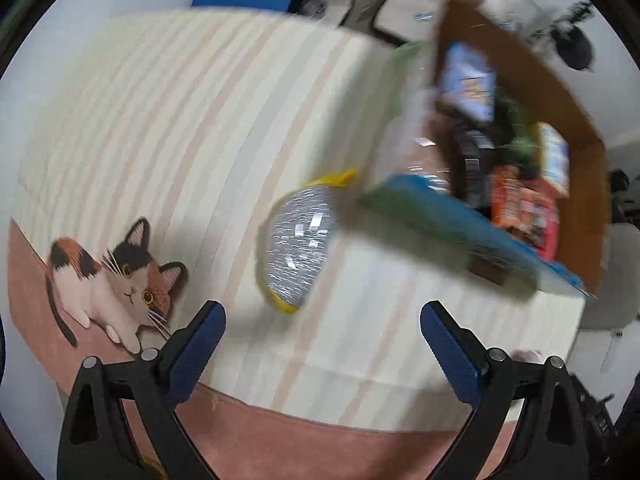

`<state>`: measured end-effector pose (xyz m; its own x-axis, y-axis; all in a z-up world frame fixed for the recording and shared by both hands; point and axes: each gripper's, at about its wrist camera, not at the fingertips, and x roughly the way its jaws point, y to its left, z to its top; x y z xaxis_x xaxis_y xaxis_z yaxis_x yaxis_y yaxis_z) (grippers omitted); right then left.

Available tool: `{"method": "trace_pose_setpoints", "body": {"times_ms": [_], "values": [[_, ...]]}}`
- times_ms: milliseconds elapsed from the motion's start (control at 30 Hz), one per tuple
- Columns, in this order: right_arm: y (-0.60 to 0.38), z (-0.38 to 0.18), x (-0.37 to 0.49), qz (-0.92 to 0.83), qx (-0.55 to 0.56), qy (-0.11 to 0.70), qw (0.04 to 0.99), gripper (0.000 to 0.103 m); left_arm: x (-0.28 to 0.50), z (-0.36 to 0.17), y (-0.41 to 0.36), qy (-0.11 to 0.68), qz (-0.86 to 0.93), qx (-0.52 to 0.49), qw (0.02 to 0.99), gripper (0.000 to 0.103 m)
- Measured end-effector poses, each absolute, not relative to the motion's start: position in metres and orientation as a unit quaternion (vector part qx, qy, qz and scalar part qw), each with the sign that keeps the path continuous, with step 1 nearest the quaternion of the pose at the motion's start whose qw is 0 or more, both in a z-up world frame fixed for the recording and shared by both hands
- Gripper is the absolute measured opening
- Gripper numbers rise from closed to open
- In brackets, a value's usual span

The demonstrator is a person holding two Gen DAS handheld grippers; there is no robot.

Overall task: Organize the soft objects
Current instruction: 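Grasp the lilac sock with the right gripper while the left grasps the silver sponge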

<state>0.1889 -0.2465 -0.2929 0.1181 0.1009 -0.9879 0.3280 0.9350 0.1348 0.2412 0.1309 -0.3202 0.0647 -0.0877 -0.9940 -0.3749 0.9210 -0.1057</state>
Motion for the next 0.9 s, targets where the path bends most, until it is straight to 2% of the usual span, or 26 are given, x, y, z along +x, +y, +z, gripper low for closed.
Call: {"method": "trace_pose_setpoints", "body": {"times_ms": [367,433,500,533,567,600,633,667,733,833,900], "values": [[-0.278,-0.393,0.190,-0.134,0.196,0.708,0.665,0.103,0.277,-0.402,0.127,0.723,0.116,-0.086,0.676,0.100],[-0.277,-0.404,0.193,-0.136,0.200,0.712,0.659,0.103,0.278,-0.409,0.123,0.727,0.111,-0.074,0.673,0.092],[-0.276,-0.414,0.194,-0.137,0.206,0.718,0.651,0.103,0.275,-0.416,0.118,0.735,0.107,-0.070,0.666,0.068],[-0.275,-0.418,0.194,-0.135,0.210,0.721,0.647,0.101,0.273,-0.415,0.117,0.732,0.102,-0.074,0.669,0.064],[-0.276,-0.421,0.194,-0.134,0.212,0.722,0.645,0.098,0.271,-0.414,0.114,0.730,0.101,-0.072,0.673,0.055],[-0.273,-0.424,0.194,-0.131,0.210,0.723,0.645,0.088,0.267,-0.412,0.110,0.735,0.096,-0.073,0.667,0.048],[-0.271,-0.426,0.192,-0.129,0.203,0.726,0.645,0.076,0.262,-0.411,0.105,0.737,0.093,-0.070,0.666,0.047],[-0.271,-0.427,0.190,-0.131,0.196,0.728,0.644,0.071,0.258,-0.411,0.101,0.739,0.089,-0.072,0.664,0.047],[-0.266,-0.430,0.187,-0.124,0.189,0.730,0.645,0.053,0.243,-0.410,0.090,0.741,0.082,-0.070,0.662,0.046],[-0.251,-0.429,0.179,-0.104,0.175,0.735,0.647,0.043,0.223,-0.408,0.071,0.744,0.067,-0.069,0.661,0.046],[-0.238,-0.426,0.174,-0.087,0.152,0.737,0.652,0.041,0.210,-0.407,0.058,0.746,0.059,-0.076,0.659,0.045]]}}
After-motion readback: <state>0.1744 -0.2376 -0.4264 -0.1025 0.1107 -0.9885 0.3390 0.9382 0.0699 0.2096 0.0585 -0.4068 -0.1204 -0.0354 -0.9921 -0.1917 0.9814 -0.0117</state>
